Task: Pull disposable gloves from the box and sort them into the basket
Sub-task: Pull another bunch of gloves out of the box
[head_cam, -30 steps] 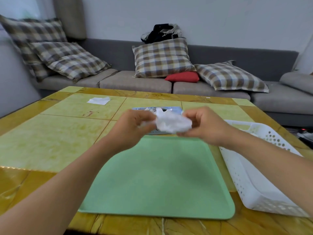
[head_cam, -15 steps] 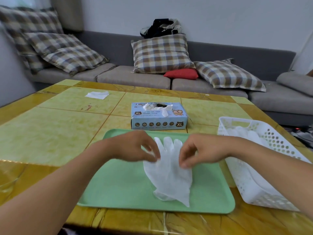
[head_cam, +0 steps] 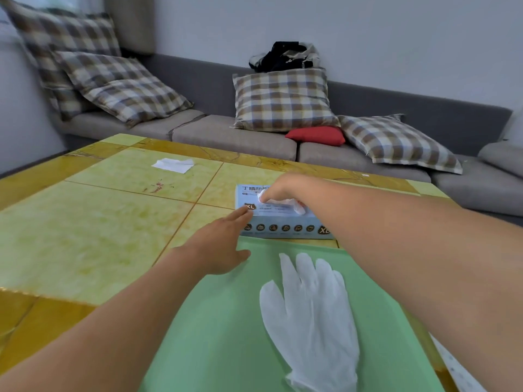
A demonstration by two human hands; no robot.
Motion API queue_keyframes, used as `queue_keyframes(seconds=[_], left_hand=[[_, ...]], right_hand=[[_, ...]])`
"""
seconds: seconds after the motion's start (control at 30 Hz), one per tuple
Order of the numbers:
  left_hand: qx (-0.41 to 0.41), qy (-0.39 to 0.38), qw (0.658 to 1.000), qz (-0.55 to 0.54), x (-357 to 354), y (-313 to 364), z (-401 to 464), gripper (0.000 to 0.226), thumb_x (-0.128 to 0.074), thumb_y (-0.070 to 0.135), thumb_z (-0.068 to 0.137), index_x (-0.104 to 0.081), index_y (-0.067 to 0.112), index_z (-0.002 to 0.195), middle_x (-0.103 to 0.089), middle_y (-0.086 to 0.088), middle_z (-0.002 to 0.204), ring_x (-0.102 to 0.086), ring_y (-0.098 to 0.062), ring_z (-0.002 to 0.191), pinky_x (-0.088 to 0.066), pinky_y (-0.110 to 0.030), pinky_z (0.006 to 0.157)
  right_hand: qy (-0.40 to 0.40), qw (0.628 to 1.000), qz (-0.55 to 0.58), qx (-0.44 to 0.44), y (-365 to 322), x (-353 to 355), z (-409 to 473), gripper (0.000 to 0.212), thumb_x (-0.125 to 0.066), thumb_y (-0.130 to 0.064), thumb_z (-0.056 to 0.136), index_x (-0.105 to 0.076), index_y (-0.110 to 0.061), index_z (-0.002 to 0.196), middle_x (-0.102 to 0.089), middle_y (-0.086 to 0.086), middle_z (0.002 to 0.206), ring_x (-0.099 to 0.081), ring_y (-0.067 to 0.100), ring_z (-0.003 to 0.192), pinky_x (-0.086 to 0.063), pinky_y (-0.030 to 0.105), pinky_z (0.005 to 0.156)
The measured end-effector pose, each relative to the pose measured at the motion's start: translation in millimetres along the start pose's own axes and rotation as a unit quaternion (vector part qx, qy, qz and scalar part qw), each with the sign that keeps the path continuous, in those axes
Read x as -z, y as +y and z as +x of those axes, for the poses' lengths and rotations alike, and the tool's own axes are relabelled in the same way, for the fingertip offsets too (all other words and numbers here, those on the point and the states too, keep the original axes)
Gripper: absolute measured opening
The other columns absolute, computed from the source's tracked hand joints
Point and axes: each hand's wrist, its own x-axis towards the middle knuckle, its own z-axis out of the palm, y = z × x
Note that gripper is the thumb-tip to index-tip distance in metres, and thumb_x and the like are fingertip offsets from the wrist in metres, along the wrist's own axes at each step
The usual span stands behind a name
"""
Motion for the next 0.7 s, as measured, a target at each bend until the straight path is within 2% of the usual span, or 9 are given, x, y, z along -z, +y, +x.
queue_keyframes(seconds=[0.03, 0.13, 0.2, 0.27, 0.33, 0.37, 0.43, 0.53, 0.7], left_hand=[[0.005, 0.003, 1.000, 0.001, -1, 0, 3, 0.085, -0.060, 0.040, 0.097, -0.006, 0.026, 0.162, 0.001, 0.017, 0.167, -0.037, -0.017, 0.144, -0.039, -0.034, 0.111], [0.024, 0.010, 1.000, 0.010, -1, 1, 7, 0.085, -0.058, 0.040, 0.098, -0.003, 0.025, 0.161, 0.003, 0.015, 0.168, -0.043, -0.020, 0.139, -0.043, -0.034, 0.104], [0.025, 0.004, 1.000, 0.014, -2, 1, 7, 0.084, -0.056, 0.040, 0.099, -0.001, 0.025, 0.161, 0.006, 0.015, 0.168, -0.044, -0.021, 0.138, -0.044, -0.035, 0.103], [0.023, 0.001, 1.000, 0.012, -2, 0, 7, 0.084, -0.056, 0.040, 0.099, -0.001, 0.025, 0.161, 0.007, 0.015, 0.168, -0.044, -0.021, 0.139, -0.045, -0.036, 0.103], [0.021, 0.003, 1.000, 0.006, -3, -1, 7, 0.085, -0.058, 0.040, 0.098, -0.002, 0.025, 0.161, 0.007, 0.015, 0.168, -0.043, -0.021, 0.139, -0.045, -0.036, 0.102], [0.018, 0.008, 1.000, 0.000, -4, -1, 8, 0.085, -0.059, 0.039, 0.098, -0.005, 0.024, 0.161, 0.006, 0.014, 0.168, -0.042, -0.021, 0.140, -0.045, -0.038, 0.103], [0.013, 0.020, 1.000, -0.009, -5, -1, 9, 0.085, -0.064, 0.039, 0.095, -0.010, 0.023, 0.159, 0.003, 0.011, 0.168, -0.036, -0.025, 0.142, -0.045, -0.042, 0.106], [0.016, 0.047, 0.999, -0.011, -6, -6, 12, 0.103, -0.070, 0.053, 0.086, -0.001, 0.026, 0.158, 0.012, 0.007, 0.168, -0.016, -0.035, 0.151, -0.038, -0.052, 0.113], [0.057, 0.094, 0.993, -0.037, 4, -13, 15, 0.132, -0.076, 0.065, 0.073, 0.020, 0.032, 0.157, 0.035, 0.003, 0.161, 0.009, -0.044, 0.152, -0.020, -0.059, 0.120]], right_hand=[[-0.013, 1.000, -0.023, -0.001, -4, 2, 3, 0.061, -0.053, -0.052, 0.099, -0.046, -0.008, 0.140, -0.056, 0.015, 0.121, -0.056, 0.025, 0.080, -0.043, 0.032, 0.065], [-0.053, 0.998, 0.014, -0.035, -5, 9, 18, 0.067, -0.055, -0.061, 0.095, -0.045, -0.003, 0.127, -0.052, 0.012, 0.088, -0.046, 0.022, 0.061, -0.042, 0.029, 0.063], [-0.076, 0.996, -0.009, -0.049, -1, 8, 22, 0.082, -0.055, -0.066, 0.093, -0.042, -0.001, 0.142, -0.052, 0.011, 0.085, -0.045, 0.021, 0.058, -0.042, 0.029, 0.065], [-0.044, 0.997, -0.058, -0.025, 0, 2, 22, 0.072, -0.052, -0.058, 0.098, -0.046, -0.001, 0.142, -0.057, 0.010, 0.092, -0.046, 0.020, 0.062, -0.041, 0.028, 0.060], [0.047, 0.997, -0.066, 0.013, 1, -8, 25, 0.050, -0.061, -0.052, 0.095, -0.064, -0.004, 0.111, -0.062, 0.009, 0.099, -0.052, 0.021, 0.070, -0.042, 0.029, 0.059], [0.097, 0.994, -0.046, 0.029, 3, -13, 28, 0.039, -0.069, -0.047, 0.091, -0.064, -0.009, 0.088, -0.062, 0.006, 0.090, -0.051, 0.020, 0.068, -0.040, 0.029, 0.057], [0.167, 0.982, 0.015, 0.086, 9, -24, 31, 0.048, -0.079, -0.037, 0.083, -0.045, -0.015, 0.057, -0.047, 0.002, 0.062, -0.039, 0.018, 0.055, -0.027, 0.031, 0.048], [0.205, 0.953, 0.097, 0.200, 18, -36, 22, 0.064, -0.084, -0.025, 0.079, -0.030, -0.015, 0.045, -0.023, 0.000, 0.049, -0.022, 0.019, 0.051, -0.016, 0.033, 0.051], [0.234, 0.910, 0.138, 0.315, 17, -47, 0, 0.064, -0.082, -0.022, 0.080, -0.028, -0.014, 0.048, -0.021, 0.000, 0.050, -0.016, 0.015, 0.051, -0.016, 0.033, 0.052]])
